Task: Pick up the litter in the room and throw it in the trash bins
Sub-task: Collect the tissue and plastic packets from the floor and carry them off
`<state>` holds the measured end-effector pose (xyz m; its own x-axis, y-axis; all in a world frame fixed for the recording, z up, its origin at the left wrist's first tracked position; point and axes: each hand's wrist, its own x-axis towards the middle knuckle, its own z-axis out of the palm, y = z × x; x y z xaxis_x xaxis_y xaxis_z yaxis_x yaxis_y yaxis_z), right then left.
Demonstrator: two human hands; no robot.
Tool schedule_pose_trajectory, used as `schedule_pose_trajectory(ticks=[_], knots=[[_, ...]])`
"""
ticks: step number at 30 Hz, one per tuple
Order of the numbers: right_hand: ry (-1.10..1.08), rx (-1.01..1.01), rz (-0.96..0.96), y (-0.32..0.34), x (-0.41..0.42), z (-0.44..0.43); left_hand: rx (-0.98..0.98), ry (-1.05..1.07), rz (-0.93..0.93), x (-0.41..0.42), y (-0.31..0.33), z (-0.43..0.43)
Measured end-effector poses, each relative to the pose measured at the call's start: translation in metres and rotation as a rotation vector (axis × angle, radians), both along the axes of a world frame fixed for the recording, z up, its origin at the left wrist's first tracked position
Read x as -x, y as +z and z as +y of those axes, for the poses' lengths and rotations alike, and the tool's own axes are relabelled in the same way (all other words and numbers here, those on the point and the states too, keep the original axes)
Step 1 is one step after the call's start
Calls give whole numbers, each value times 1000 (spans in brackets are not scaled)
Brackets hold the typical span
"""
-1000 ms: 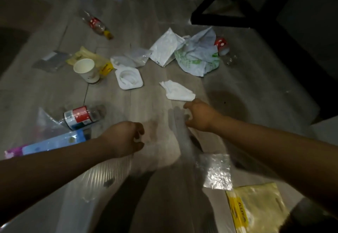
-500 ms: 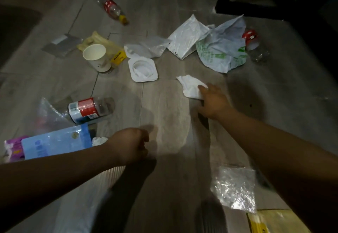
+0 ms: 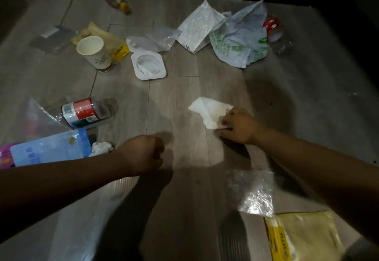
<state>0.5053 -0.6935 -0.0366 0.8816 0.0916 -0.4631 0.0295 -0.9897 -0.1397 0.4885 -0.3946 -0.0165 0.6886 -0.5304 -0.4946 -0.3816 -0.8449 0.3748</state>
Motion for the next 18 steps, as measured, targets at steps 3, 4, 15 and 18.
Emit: schedule_pose_trajectory(ticks=[3, 4, 15, 18], knots=[[98, 4, 21, 6, 41, -13, 3, -48, -5, 8, 3, -5], [100, -15, 31, 8, 57, -16, 4, -68, -8, 11, 4, -7], [-213, -219, -40, 22, 164, -36, 14, -175, -47, 28, 1, -30], [-336, -231, -103, 22, 198, -43, -9, -200, -56, 31, -3, -34]])
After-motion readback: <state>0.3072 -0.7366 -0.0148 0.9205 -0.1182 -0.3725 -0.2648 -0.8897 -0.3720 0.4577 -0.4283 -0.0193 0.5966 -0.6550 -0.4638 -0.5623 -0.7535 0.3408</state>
